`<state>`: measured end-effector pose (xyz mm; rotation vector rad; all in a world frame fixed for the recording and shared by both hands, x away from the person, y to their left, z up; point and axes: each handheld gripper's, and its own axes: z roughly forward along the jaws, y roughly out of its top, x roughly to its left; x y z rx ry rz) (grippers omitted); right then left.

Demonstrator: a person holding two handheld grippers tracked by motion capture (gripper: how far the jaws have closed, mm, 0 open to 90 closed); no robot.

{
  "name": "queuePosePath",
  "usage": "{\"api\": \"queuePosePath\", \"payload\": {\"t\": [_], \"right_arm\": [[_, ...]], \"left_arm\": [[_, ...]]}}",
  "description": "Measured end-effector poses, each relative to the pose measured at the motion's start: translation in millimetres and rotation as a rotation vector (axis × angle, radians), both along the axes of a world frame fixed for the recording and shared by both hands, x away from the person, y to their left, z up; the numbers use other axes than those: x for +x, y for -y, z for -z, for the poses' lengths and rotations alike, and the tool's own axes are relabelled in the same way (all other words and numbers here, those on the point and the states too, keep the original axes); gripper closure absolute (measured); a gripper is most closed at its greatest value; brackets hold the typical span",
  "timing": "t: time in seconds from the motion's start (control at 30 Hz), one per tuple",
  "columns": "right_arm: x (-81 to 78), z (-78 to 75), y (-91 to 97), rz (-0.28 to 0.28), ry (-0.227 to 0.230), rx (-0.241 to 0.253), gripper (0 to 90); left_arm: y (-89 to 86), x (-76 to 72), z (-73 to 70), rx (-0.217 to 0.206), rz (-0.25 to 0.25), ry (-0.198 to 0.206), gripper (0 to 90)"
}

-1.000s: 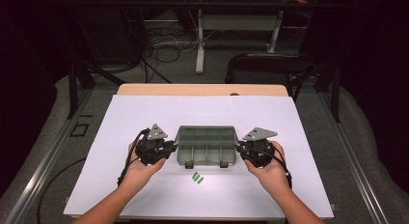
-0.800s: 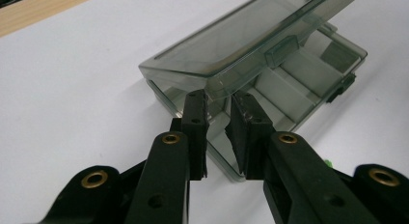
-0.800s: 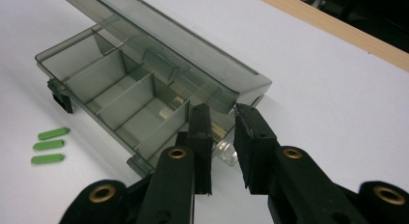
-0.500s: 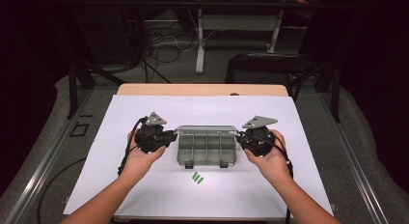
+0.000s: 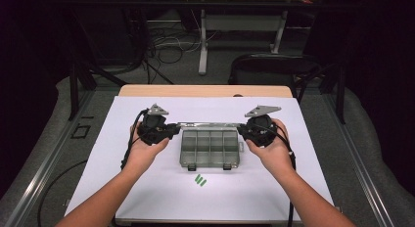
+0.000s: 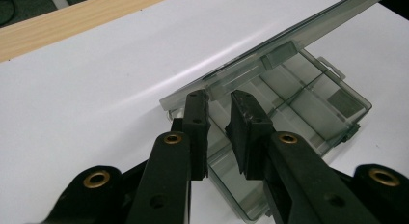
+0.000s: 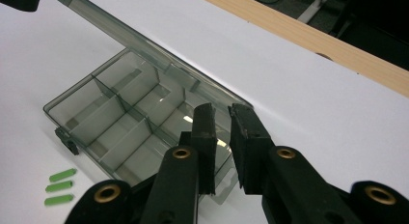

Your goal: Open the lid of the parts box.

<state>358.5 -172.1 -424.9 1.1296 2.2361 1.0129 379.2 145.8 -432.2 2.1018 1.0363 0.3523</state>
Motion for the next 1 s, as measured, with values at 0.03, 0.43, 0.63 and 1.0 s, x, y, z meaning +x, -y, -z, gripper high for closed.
{"api": "queuePosePath", "payload": {"t": [0.03,0.43,0.63,1.0], "right_arm": [[1.2,-0.6,-1.5,-0.004,0.003,-0.012,81.0],[13.4,0.0,7.1,0.056,-0.004,-0.029,77.5],[24.9,6.5,10.3,0.08,-0.035,-0.032,75.2],[45.2,21.5,2.2,0.106,-0.069,-0.034,74.3]], "left_arm": [[0.4,1.1,-0.4,-0.004,-0.007,0.002,77.3],[3.0,13.4,-5.9,-0.02,-0.042,0.003,77.9],[3.5,20.0,-8.3,-0.019,-0.047,0.013,77.9],[5.7,28.0,-10.3,-0.023,-0.075,0.015,78.1]]}}
